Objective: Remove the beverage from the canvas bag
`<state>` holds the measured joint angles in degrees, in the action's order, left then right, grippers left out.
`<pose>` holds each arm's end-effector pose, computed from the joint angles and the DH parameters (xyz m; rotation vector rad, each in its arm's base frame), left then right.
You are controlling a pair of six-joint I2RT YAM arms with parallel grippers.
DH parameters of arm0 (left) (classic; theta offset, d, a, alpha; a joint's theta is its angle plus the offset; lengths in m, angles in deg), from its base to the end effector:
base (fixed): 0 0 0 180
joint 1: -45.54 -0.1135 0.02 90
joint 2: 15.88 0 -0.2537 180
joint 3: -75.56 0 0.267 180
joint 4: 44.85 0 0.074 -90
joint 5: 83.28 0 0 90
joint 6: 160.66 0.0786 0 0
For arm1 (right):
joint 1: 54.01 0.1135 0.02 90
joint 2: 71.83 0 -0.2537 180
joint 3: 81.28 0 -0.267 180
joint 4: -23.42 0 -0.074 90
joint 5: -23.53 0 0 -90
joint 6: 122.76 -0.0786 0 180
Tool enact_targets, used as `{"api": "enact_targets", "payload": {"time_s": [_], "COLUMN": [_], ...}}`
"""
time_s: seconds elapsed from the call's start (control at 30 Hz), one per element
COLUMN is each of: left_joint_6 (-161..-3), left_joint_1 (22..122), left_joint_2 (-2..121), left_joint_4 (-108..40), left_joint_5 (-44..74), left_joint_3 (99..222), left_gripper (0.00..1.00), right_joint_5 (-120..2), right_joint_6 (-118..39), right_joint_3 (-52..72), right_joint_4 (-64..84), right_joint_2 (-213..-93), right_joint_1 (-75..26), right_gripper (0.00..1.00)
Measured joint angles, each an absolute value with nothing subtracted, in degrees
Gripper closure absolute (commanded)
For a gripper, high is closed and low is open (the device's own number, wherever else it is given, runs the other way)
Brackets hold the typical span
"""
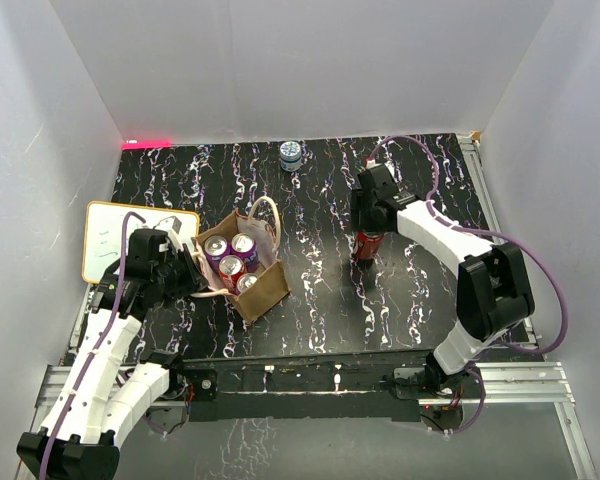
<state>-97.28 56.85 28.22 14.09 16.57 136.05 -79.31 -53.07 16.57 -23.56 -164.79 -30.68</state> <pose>0.1989 -0.0535 0.2630 -0.2257 2.3495 -0.5291 0.3519 0.1327 0.1893 0.0156 2.5409 0.0073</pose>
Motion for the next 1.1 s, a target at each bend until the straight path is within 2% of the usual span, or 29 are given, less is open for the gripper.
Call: {"api": "enact_targets", "payload": {"time_s": [0.23, 0.37, 0.43, 0.5, 0.57, 0.7, 0.77, 1.1], "left_joint_6": [-97.32, -97.32, -97.32, -97.30, -97.28, -97.23, -97.21, -96.55], "left_joint_1": [56.85, 56.85, 56.85, 56.85, 56.85, 56.85, 56.85, 56.85], "left_joint_2": [28.15, 28.13, 28.15, 28.22, 28.26, 28.41, 28.48, 28.78], "left_joint_4": [13.96, 13.96, 13.93, 13.91, 13.87, 13.67, 13.58, 14.28], "left_joint_5": [16.29, 16.20, 16.20, 16.22, 16.29, 16.55, 16.64, 18.93], "left_joint_3": [136.05, 136.05, 136.05, 136.05, 136.05, 136.05, 136.05, 136.05], "left_gripper": [1.00, 1.00, 1.00, 1.00, 1.00, 1.00, 1.00, 1.00], "right_joint_5": [-78.43, -78.26, -78.22, -78.08, -77.91, -77.78, -77.84, -77.06], "right_joint_6": [-51.68, -50.93, -50.78, -50.71, -50.67, -50.56, -50.45, -50.84], "right_joint_3": [14.80, 14.60, 14.60, 14.60, 14.60, 14.49, 14.14, 13.99], "right_joint_4": [-22.36, -22.01, -21.66, -21.64, -21.64, -21.94, -22.38, -25.90], "right_joint_2": [-167.79, -169.67, -169.71, -169.71, -169.71, -169.69, -169.38, -157.34], "right_joint_1": [-32.56, -32.82, -32.82, -32.84, -32.87, -32.93, -32.93, -30.79], "right_gripper": [0.91, 0.81, 0.69, 0.47, 0.33, 0.16, 0.11, 0.09]}}
